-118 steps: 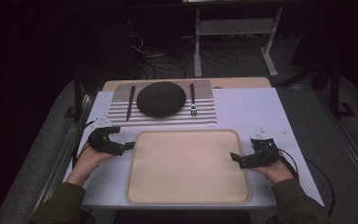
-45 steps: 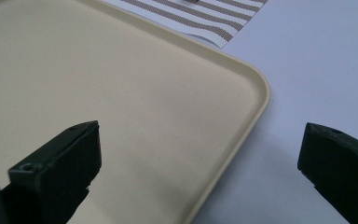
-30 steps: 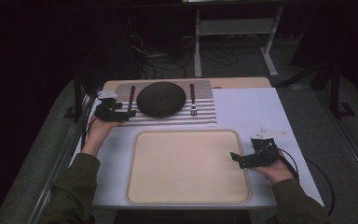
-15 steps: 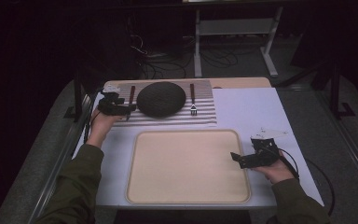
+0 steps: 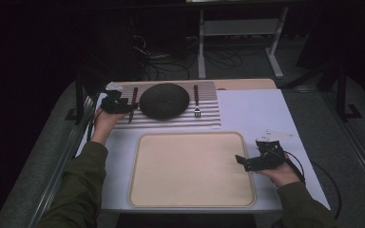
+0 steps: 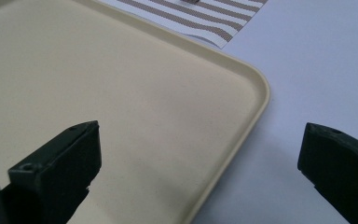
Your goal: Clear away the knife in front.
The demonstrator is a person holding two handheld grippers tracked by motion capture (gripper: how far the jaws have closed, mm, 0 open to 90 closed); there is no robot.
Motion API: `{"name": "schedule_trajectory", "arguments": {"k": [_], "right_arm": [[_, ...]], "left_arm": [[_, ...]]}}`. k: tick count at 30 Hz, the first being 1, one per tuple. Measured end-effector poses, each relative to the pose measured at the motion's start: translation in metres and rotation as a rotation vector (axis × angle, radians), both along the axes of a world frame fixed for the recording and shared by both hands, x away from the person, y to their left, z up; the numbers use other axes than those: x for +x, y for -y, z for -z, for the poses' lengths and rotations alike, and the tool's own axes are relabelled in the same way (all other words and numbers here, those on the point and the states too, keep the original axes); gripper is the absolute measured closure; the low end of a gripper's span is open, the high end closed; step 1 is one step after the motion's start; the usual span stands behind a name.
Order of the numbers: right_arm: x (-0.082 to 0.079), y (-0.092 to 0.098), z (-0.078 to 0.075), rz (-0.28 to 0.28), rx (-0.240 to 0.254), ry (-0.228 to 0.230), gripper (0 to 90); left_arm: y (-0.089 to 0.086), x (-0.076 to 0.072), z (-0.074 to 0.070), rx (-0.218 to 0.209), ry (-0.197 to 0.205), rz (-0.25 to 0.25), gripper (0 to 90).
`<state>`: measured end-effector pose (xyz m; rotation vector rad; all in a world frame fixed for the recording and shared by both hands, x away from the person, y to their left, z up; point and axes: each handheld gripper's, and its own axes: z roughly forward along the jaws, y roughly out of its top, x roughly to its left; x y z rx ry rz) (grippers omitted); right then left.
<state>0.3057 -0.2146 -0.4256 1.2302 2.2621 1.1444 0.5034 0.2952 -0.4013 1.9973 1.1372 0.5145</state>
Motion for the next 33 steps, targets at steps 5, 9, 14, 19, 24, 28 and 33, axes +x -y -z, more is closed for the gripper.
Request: {"name": "schedule_trajectory", "arguments": {"k": [5,9,14,19,24,28,33], "right_arm": [[0.0,0.001,0.0,0.0,0.001,-0.001,0.0],[0.0,0.001,0.0,0.001,0.002,-0.002,0.0],[0.0,0.001,0.001,0.002,0.005,-0.003,0.0],[0.0,0.001,0.001,0.001,0.007,-0.004,0.0],[0.0,0.002,0.001,0.0,0.01,-0.005,0.0],[0.0,0.002,0.001,-0.002,0.009,-0.004,0.0],[0.0,0.003,0.001,-0.003,0.01,-0.005,0.0]], "left_arm": [[0.001,0.009,0.001,0.009,-0.013,-0.009,46.4],[0.001,0.016,0.001,0.01,-0.007,-0.024,48.0],[0.0,0.025,0.0,0.023,-0.008,-0.041,50.6],[-0.001,0.033,0.0,0.023,-0.009,-0.07,53.4],[-0.002,0.042,0.005,0.033,-0.022,-0.097,56.5],[-0.001,0.047,0.012,0.039,-0.025,-0.12,58.2],[-0.004,0.051,0.021,0.029,-0.033,-0.146,59.7]]}}
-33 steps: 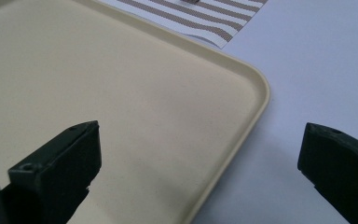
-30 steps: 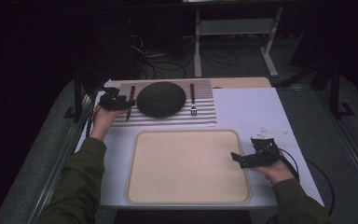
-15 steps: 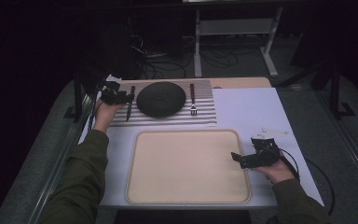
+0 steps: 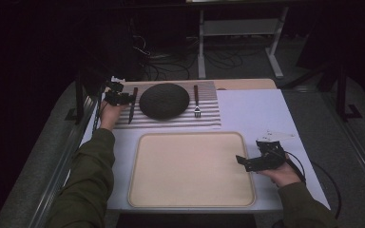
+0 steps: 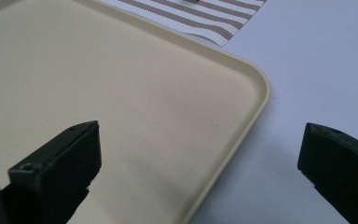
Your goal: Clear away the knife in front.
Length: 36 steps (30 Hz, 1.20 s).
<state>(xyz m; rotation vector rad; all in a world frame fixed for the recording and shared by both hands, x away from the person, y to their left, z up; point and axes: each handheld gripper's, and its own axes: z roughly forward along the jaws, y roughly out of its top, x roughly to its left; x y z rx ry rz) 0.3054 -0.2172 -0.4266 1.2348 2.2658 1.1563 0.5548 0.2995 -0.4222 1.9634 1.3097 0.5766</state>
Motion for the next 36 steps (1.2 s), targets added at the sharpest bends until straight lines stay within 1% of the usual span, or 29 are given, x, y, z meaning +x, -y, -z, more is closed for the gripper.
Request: {"name": "schedule_trajectory", "arguments": {"k": [2,4,6,8,12,14,16,18,19,29,32,36], "right_arm": [[0.0,0.0,0.0,-0.001,0.001,0.0,0.0],[0.0,0.0,0.0,-0.001,0.002,0.0,0.0],[0.0,0.0,0.0,-0.001,0.003,-0.001,0.0],[0.0,0.001,0.0,-0.001,0.001,-0.001,0.0],[0.001,0.001,0.0,-0.003,0.006,0.0,0.0],[0.0,0.001,0.0,-0.003,0.007,-0.001,0.0],[0.0,0.001,0.0,-0.002,0.007,-0.001,0.0],[0.0,0.002,0.0,-0.001,0.01,-0.001,0.0],[0.0,0.002,0.0,-0.001,0.01,0.0,0.0],[0.0,0.002,0.0,-0.001,0.01,0.0,0.0],[0.0,0.002,0.0,-0.001,0.011,-0.001,0.0],[0.0,0.002,0.0,0.0,0.013,0.0,0.0]], "left_arm": [[0.0,0.002,0.002,-0.004,0.004,-0.006,60.2],[0.001,0.003,0.003,0.002,0.011,-0.01,60.7],[0.002,0.006,0.004,-0.007,0.007,-0.016,61.0],[0.003,0.009,0.003,0.0,0.009,-0.027,61.1],[0.005,0.014,0.004,0.008,0.003,-0.035,61.4],[0.006,0.015,0.004,0.015,0.003,-0.04,63.1],[0.005,0.016,0.006,0.022,-0.003,-0.051,64.1],[0.006,0.016,0.009,0.011,-0.012,-0.05,64.1],[0.006,0.017,0.01,0.021,-0.014,-0.049,64.1],[0.008,0.019,0.021,0.039,-0.046,-0.052,64.8],[0.009,0.02,0.024,0.03,-0.053,-0.057,65.0],[0.012,0.021,0.026,0.052,-0.053,-0.058,65.9]]}}
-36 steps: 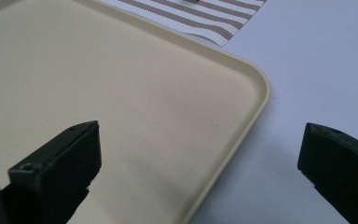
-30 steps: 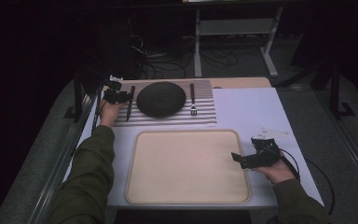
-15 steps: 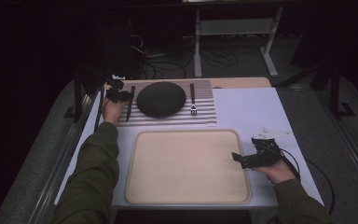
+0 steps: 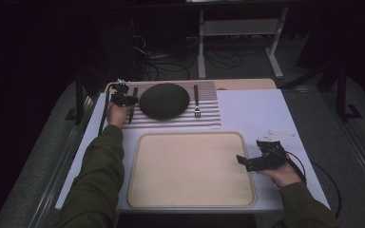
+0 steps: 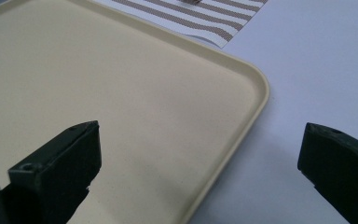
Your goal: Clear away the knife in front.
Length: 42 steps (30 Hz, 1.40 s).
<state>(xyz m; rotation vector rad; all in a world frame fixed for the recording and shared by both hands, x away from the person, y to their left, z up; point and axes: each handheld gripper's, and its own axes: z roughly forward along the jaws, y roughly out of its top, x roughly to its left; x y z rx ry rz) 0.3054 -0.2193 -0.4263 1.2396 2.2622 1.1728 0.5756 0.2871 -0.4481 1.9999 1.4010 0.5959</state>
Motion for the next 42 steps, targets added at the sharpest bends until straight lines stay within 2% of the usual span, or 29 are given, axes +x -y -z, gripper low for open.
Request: {"name": "schedule_trajectory", "arguments": {"k": [4,11,14,22,29,40,42], "right_arm": [[0.0001,0.0003,0.0003,0.002,0.001,-0.002,0.0],[0.0001,0.0005,0.0003,0.001,0.001,0.0,0.0],[-0.0001,0.0003,0.0002,-0.002,-0.001,0.001,0.0],[-0.0006,0.0005,0.0001,0.0,0.0,0.001,0.0],[-0.0009,0.0007,0.0001,0.001,0.001,0.002,0.0],[-0.0012,0.0007,0.0001,0.0,0.002,0.002,0.0],[-0.0011,0.0007,0.0002,0.002,0.003,0.0,0.0]], "left_arm": [[0.0001,0.0005,0.0021,0.013,-0.003,0.001,65.8],[0.0003,0.0008,0.003,0.007,0.002,-0.006,66.6],[0.0008,0.0006,0.0028,0.019,0.004,0.0,71.4],[0.0008,0.0004,0.0029,0.018,0.005,0.0,71.8],[0.0011,-0.001,0.0019,0.037,0.001,0.015,76.1],[-0.0001,-0.0012,0.0012,0.03,-0.006,0.023,76.5],[-0.0011,-0.0018,0.0005,0.045,-0.008,0.025,73.3]]}}
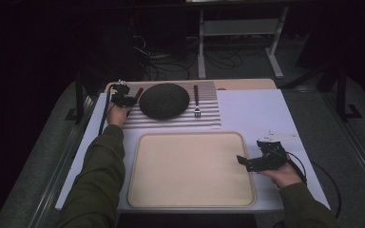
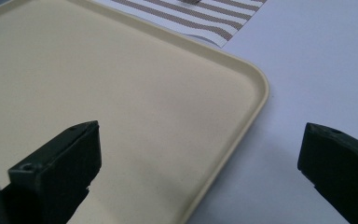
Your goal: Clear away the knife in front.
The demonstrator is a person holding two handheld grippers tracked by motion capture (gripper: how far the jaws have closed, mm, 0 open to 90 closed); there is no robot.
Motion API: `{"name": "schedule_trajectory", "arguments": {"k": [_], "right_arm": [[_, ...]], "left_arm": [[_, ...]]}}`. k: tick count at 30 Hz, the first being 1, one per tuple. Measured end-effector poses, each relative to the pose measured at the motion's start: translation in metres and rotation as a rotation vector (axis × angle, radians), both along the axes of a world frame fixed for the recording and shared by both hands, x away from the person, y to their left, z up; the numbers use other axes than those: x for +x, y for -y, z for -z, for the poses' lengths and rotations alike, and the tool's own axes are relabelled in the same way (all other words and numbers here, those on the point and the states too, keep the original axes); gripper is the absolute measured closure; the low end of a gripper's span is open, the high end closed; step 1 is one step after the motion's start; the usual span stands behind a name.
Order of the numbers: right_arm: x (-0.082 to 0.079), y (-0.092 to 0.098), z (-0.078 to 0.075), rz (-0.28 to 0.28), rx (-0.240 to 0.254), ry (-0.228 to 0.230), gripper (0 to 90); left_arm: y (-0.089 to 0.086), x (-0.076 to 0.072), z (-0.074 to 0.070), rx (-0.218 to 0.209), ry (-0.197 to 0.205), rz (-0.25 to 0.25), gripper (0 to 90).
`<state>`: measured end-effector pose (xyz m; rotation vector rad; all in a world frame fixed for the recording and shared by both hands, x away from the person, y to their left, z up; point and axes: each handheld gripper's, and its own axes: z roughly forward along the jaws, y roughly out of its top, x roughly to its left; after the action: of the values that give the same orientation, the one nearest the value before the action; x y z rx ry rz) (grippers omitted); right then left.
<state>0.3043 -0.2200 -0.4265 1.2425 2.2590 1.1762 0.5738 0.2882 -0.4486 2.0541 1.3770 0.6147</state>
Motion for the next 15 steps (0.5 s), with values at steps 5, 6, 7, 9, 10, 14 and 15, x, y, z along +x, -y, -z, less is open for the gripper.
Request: {"name": "schedule_trajectory", "arguments": {"k": [5,6,7,9,10,14,15], "right_arm": [[-0.0001,-0.0002,-0.0001,-0.002,-0.001,0.001,0.0],[-0.0001,-0.0003,-0.0001,-0.002,-0.001,0.0,0.0],[-0.0001,-0.0004,0.0,-0.002,-0.002,0.0,0.0],[-0.0001,-0.0007,0.0,-0.001,-0.003,-0.001,0.0],[-0.0001,-0.0007,0.0,-0.002,-0.003,-0.001,0.0],[0.0,-0.0006,0.0002,-0.002,-0.003,-0.003,0.0],[0.0001,-0.0006,0.0003,-0.003,-0.003,-0.003,0.0]], "left_arm": [[-0.0027,-0.0011,-0.0011,0.006,-0.013,0.015,69.9],[-0.0029,-0.0011,-0.0011,0.004,-0.016,0.017,69.6],[-0.003,-0.0011,-0.001,0.0,-0.018,0.015,69.7],[-0.0036,-0.001,-0.0008,-0.006,-0.019,0.019,69.9],[-0.0038,-0.001,-0.0008,-0.01,-0.021,0.023,71.3],[-0.003,-0.0006,-0.001,-0.014,-0.025,0.028,75.6],[-0.0029,-0.0006,-0.001,-0.014,-0.026,0.026,75.8]]}}
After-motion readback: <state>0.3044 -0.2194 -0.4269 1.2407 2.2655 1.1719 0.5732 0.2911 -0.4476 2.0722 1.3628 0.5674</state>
